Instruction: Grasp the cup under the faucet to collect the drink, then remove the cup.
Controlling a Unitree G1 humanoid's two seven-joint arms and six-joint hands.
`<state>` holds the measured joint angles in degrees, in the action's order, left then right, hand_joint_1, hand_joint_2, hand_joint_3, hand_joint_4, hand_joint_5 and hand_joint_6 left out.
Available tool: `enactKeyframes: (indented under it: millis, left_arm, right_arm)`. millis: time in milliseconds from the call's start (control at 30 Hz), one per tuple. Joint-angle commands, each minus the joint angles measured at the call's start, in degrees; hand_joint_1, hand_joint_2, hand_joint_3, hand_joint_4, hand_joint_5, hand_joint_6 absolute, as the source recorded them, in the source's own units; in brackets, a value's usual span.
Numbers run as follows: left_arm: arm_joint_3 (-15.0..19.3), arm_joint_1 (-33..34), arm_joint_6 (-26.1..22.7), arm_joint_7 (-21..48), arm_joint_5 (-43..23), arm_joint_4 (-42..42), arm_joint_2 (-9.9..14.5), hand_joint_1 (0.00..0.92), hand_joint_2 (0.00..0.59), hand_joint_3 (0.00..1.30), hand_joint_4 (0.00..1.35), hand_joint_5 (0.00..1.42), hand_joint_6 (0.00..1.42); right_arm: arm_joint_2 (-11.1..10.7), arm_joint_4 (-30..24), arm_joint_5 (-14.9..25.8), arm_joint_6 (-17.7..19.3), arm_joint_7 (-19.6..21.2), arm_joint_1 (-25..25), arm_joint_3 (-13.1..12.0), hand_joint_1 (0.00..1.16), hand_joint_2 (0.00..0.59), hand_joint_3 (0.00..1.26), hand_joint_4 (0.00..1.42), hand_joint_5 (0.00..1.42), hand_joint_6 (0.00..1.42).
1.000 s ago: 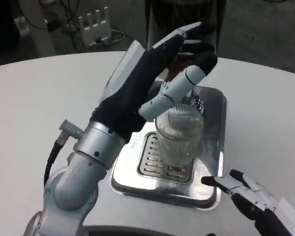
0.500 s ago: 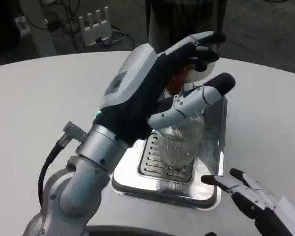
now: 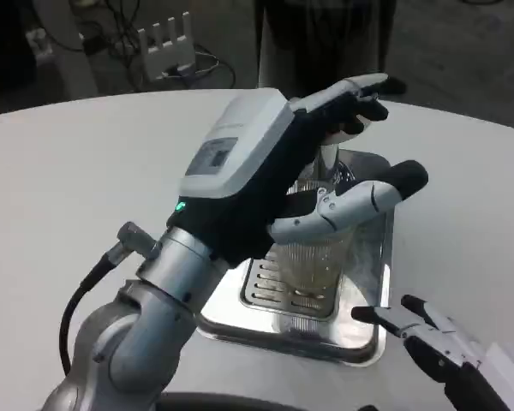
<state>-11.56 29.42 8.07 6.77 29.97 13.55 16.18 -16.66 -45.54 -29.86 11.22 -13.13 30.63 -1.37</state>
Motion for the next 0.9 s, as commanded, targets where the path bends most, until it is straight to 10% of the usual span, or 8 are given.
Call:
enactKeyframes:
  millis: [33, 300, 900]
  left_arm:
    - [-0.52, -1.94, 0.66, 0.44, 0.58, 0.02, 0.68, 0.0, 0.152, 0.28, 0.34, 0.41, 0.35]
    - [-0.09, -2.35, 0.49, 0.33, 0.61, 0.27, 0.88, 0.0, 0.152, 0.29, 0.34, 0.41, 0.34]
    - [-0.42, -1.32, 1.24, 0.39, 1.04, -1.82, 1.78, 0.0, 0.152, 0.31, 0.32, 0.39, 0.3]
  right_arm:
    - [0.37, 0.24, 0.18, 0.52, 0.6, 0.32, 0.3, 0.56, 0.446, 0.17, 0.13, 0.01, 0.0]
    - [2.58, 3.3, 3.37, 1.97, 3.63, -0.52, 0.58, 0.58, 0.411, 0.17, 0.13, 0.04, 0.0]
    - [14.68, 21.24, 14.84, 1.58, 13.33, -10.35, 4.57, 0.77, 0.184, 0.04, 0.06, 0.13, 0.19]
